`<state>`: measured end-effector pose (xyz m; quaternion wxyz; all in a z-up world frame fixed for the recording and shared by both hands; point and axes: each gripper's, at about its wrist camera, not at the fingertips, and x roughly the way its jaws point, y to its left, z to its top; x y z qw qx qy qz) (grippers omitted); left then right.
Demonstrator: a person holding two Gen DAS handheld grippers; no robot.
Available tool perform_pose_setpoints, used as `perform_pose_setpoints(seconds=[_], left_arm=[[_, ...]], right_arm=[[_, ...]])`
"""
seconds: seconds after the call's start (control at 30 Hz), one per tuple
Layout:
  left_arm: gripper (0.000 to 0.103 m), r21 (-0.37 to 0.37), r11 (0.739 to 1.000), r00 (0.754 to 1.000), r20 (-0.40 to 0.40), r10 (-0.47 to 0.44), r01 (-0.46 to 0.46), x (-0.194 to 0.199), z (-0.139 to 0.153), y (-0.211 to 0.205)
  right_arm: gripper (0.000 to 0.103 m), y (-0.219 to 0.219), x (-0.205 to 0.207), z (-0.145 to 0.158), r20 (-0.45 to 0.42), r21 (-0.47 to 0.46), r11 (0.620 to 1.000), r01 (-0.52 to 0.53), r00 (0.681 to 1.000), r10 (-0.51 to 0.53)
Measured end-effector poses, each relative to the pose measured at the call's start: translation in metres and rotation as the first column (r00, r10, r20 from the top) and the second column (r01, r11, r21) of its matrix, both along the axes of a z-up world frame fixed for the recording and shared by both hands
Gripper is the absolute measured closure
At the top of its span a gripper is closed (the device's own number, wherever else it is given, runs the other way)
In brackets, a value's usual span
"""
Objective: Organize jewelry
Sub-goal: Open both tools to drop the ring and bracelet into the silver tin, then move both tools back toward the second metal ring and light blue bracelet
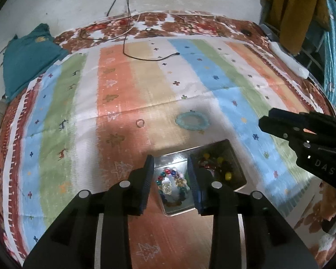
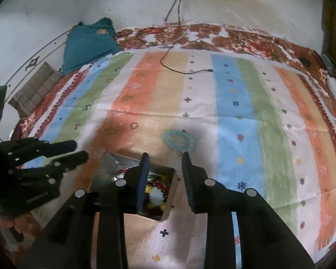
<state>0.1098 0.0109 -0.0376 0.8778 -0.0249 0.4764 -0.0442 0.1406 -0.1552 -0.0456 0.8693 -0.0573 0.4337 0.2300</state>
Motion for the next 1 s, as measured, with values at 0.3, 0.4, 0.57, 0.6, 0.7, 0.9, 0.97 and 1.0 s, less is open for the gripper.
perform_pose_setpoints(seconds=[0.3, 0.4, 0.57, 0.6, 0.7, 0.9, 0.97, 1.0], left_arm=[[0.056, 0.013, 0.999, 0.999, -0.003, 0.049, -0.049, 0.007, -0.003, 0.01], [0.051, 0.017, 0.997, 0.997, -0.009, 0.075, -0.075, 0.011, -0.005, 0.017], [0.039, 0.054, 0.992, 0.993, -0.027, 0.112, -0.11, 0.021, -0.012, 0.023], [0.038, 0.057, 0.992, 0.993, -0.032, 0.116, -0.115, 0.022, -0.014, 0.024], [0.033, 0.062, 0.99, 0.991, -0.042, 0.131, -0.128, 0.028, -0.017, 0.027], [0.029, 0.068, 0.987, 0.986, -0.064, 0.152, -0.147, 0.042, -0.026, 0.033], [0.028, 0.07, 0.987, 0.985, -0.076, 0.153, -0.147, 0.048, -0.03, 0.036], [0.028, 0.075, 0.986, 0.984, -0.083, 0.157, -0.151, 0.05, -0.032, 0.038]], right_arm=[[0.067, -0.001, 0.01, -0.007, -0.031, -0.027, 1.0, 0.017, 0.999, -0.017], [0.063, -0.003, 0.015, -0.011, -0.046, -0.036, 0.999, 0.027, 0.999, -0.029], [0.057, -0.005, 0.022, -0.016, -0.064, -0.044, 0.998, 0.042, 0.997, -0.044], [0.056, -0.005, 0.023, -0.016, -0.065, -0.045, 0.998, 0.044, 0.997, -0.047], [0.052, -0.005, 0.027, -0.018, -0.071, -0.05, 0.997, 0.053, 0.996, -0.057], [0.047, -0.006, 0.039, -0.024, -0.097, -0.057, 0.996, 0.067, 0.993, -0.072], [0.046, -0.007, 0.043, -0.027, -0.108, -0.058, 0.995, 0.078, 0.991, -0.084], [0.046, -0.008, 0.047, -0.029, -0.112, -0.062, 0.994, 0.085, 0.989, -0.092]])
